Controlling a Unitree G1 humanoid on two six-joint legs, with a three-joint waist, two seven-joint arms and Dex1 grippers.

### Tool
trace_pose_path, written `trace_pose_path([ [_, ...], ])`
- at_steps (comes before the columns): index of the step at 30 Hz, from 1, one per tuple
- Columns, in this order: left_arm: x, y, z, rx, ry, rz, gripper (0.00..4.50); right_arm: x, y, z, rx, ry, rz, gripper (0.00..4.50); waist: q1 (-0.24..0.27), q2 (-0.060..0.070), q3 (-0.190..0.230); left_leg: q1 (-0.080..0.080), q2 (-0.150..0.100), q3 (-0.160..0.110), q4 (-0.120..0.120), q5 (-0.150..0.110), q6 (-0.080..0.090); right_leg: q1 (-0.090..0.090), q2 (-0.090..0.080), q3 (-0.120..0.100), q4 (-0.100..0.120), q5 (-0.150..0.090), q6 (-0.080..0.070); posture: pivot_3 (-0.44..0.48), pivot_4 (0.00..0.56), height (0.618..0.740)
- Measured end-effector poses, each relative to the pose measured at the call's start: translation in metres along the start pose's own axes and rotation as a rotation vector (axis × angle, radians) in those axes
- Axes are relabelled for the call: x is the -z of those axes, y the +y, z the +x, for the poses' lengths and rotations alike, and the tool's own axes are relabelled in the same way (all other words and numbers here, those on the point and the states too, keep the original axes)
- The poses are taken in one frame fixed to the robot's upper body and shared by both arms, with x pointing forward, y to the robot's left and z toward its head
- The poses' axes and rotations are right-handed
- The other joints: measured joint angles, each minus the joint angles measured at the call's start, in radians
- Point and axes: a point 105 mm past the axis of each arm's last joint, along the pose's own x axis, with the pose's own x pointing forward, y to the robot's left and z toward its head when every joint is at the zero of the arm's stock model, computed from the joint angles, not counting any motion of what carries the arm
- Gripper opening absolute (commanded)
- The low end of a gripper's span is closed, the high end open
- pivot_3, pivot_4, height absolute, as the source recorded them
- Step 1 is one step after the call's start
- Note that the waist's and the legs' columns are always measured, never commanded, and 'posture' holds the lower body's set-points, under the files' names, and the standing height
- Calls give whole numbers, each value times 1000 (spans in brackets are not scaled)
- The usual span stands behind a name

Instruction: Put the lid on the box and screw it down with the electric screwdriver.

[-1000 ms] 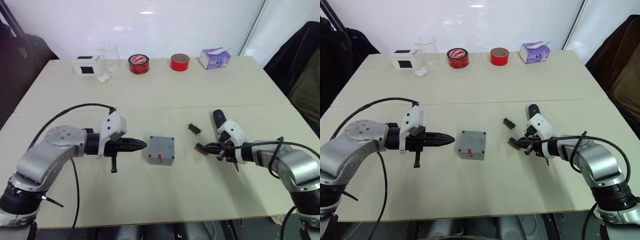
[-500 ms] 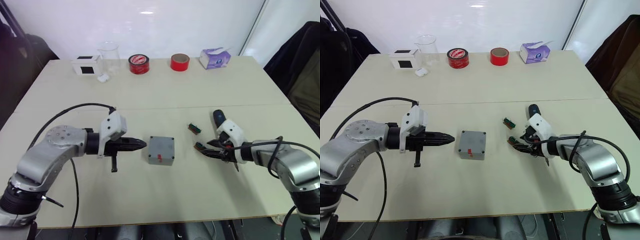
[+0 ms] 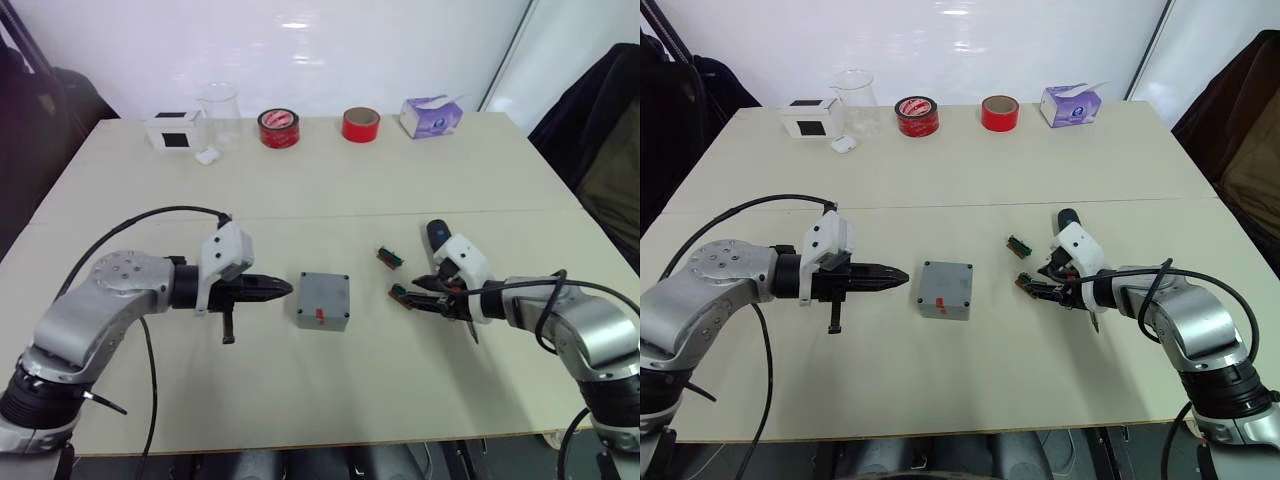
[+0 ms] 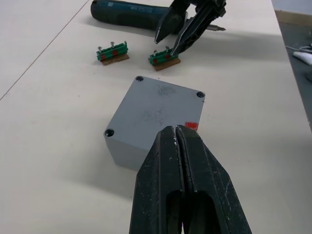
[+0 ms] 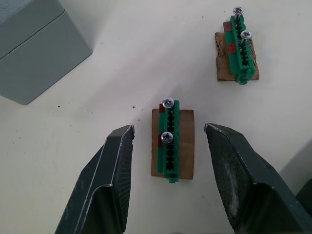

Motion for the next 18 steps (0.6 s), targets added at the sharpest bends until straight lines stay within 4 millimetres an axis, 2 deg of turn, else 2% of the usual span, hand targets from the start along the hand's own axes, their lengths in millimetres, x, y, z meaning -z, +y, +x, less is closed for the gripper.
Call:
trace_pose_path([
  [3,0,0,0,0,0,0,0,0,0,0,0,-2,-2,2394,0,0,0,0,0,0,0,0,0,0,0,0,0,0,0,0,150,740],
  [6,0,0,0,-2,0,0,0,0,0,0,0,-1,-1,1699,0,0,0,0,0,0,0,0,0,0,0,0,0,0,0,0,150,740],
  [10,0,0,0,-3,0,0,0,0,0,0,0,-1,-2,73,0,0,0,0,0,0,0,0,0,0,0,0,0,0,0,0,150,740],
  [18,0,0,0,-3,0,0,0,1,0,0,0,2,1,73,0,0,0,0,0,0,0,0,0,0,0,0,0,0,0,0,150,740],
])
